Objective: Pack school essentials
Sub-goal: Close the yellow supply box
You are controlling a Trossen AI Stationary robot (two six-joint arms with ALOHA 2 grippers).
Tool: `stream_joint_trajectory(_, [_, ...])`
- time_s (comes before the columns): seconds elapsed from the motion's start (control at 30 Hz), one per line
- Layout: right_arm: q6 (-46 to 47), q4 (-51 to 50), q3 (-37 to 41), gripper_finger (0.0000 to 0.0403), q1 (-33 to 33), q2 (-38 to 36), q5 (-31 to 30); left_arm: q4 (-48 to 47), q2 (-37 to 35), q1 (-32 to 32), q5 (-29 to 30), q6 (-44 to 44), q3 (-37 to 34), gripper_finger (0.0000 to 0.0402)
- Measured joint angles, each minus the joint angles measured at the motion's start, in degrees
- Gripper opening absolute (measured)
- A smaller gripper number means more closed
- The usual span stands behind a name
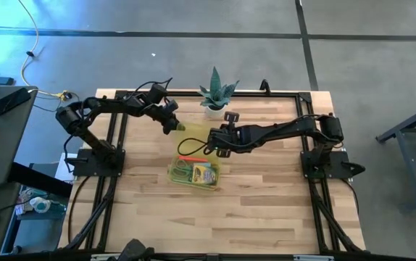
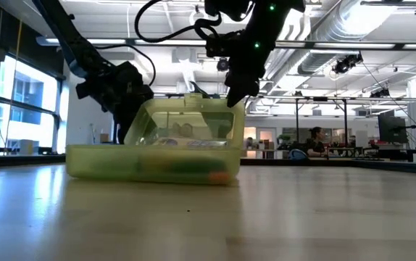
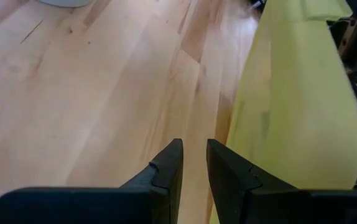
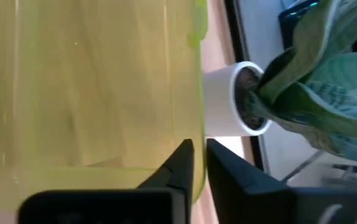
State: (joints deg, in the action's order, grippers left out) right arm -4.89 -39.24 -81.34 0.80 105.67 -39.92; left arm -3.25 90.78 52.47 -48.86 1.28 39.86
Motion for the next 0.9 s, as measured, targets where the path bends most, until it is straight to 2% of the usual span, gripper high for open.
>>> stream_joint_trajectory(0.3, [1.45, -0.5, -3.24, 0.0119, 0.72, 0.02, 1.36, 0.0, 0.0, 0.0, 0.03, -0.46, 0.0, 0.0062])
stream_joint_trajectory(0.5, [5.99, -5.67, -9.17, 0.0137, 2.04, 0.02, 5.06, -0.02, 0.0, 0.0, 0.06, -0.68, 0.0, 0.0062])
stream_joint_trajectory(0.6, [11.09, -6.9, -10.95, 0.0138, 2.91, 0.0, 12.52, -0.01, 0.0, 0.0, 0.11, -0.92, 0.0, 0.0062])
stream_joint_trajectory(0.77, [18.25, -2.39, -8.97, 0.0138, 5.73, -0.02, 31.55, 0.0, 0.0, 0.0, 0.2, -1.25, 0.0, 0.0062])
stream_joint_trajectory(0.9, [20.73, 3.95, -5.12, 0.0138, 9.46, 0.0, 37.22, 0.0, 0.0, 0.0, 0.22, -1.55, 0.0, 0.0062])
